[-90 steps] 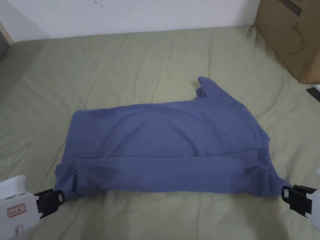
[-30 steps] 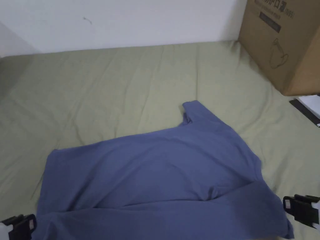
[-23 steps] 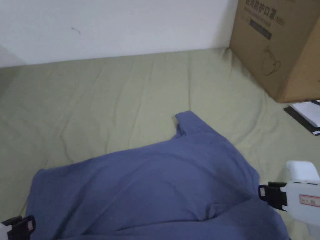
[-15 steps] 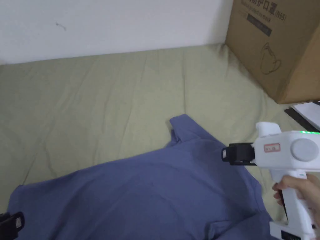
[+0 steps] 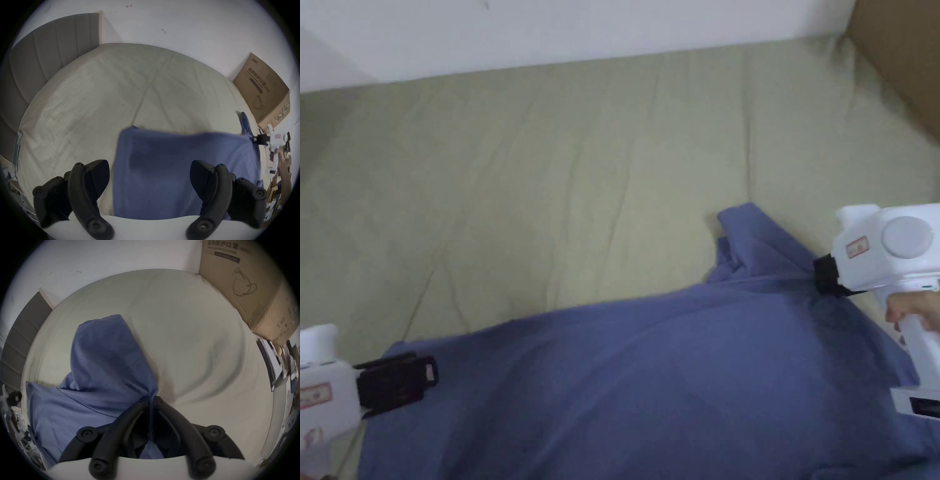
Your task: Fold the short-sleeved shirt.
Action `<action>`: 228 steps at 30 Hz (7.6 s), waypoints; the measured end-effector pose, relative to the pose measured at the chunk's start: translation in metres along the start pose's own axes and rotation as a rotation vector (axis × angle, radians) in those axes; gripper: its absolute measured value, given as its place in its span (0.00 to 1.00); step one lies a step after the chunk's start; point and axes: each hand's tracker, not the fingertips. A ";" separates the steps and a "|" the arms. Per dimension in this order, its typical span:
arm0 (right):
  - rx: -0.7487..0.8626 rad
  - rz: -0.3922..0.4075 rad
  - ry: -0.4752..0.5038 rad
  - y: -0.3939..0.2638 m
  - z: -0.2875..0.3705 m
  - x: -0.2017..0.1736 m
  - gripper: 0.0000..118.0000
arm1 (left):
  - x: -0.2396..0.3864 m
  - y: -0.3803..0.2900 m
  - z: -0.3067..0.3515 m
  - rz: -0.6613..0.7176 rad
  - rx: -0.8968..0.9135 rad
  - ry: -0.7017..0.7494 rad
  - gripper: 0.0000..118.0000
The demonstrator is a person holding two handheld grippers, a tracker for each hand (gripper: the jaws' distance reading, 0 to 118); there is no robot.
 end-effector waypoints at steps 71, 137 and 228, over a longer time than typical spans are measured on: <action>0.339 0.168 0.220 -0.276 0.194 -0.184 0.00 | -0.139 -0.236 0.091 0.748 -0.009 -0.534 0.91; 0.338 -0.213 0.150 -0.316 0.212 -0.028 0.00 | 0.271 -0.204 0.043 -0.417 -0.396 -0.622 0.00; 0.314 -0.270 0.115 -0.329 0.217 -0.023 0.00 | 0.233 -0.117 0.098 -0.316 -0.395 -0.469 0.78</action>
